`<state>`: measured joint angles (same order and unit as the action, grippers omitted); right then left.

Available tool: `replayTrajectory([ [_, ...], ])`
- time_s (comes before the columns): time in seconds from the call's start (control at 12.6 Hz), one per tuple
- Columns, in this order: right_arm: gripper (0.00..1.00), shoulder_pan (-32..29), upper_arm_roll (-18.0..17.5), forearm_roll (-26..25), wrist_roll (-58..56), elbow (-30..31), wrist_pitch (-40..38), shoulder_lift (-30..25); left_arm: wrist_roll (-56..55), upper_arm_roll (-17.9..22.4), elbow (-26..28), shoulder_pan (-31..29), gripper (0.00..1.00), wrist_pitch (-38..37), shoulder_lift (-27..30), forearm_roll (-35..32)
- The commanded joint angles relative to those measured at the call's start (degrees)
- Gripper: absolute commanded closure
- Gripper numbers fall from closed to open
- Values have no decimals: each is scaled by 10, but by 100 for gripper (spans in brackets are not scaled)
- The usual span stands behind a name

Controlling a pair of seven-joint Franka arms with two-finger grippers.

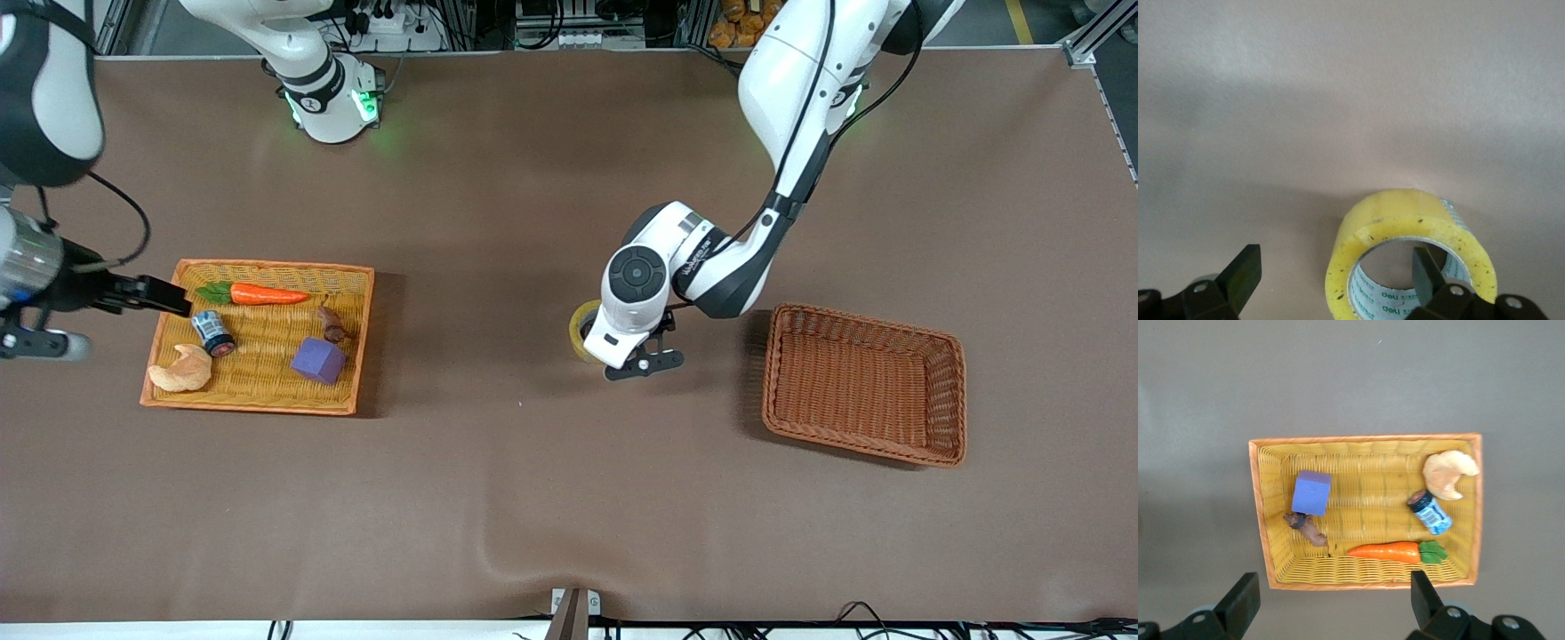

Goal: Transfer tape with both arms
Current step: 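Grasp the tape with the left gripper while the right gripper withdraws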

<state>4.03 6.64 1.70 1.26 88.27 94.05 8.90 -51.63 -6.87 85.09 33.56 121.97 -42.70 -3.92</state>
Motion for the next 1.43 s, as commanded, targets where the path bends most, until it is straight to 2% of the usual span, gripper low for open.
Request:
replayTrajectory([
  [0.0,0,-34,-22,-15,-33,25,-10,-60,-9,1,-5,19,0,-2,-7,-12],
  [0.4,0,-64,-22,-16,-73,38,-12,-111,-14,1,-5,34,0,-2,-33,-15],
  [0.56,0,-60,-22,-16,-74,33,-71,-115,-14,1,-6,36,0,-2,-41,-16],
  [0.64,0,-60,-22,-16,-74,31,-70,-114,-15,1,-7,38,0,-2,-41,-16],
  [0.72,0,-60,-23,-17,-73,24,-67,-113,-25,1,-6,41,79,-2,-39,-8],
  [0.8,0,-60,-22,-18,-73,22,-67,-113,-56,2,-6,42,100,-2,-38,-14],
  [1.03,0,-60,-22,-27,-36,17,-43,-111,-65,3,-8,41,100,-2,-34,-16],
  [1.19,0,-54,-25,-64,-35,15,-43,-109,-66,3,-9,41,100,-2,-33,-16],
  [1.35,0,-57,-25,-58,-32,16,-54,-106,-68,4,-9,41,100,-4,-27,-16],
])
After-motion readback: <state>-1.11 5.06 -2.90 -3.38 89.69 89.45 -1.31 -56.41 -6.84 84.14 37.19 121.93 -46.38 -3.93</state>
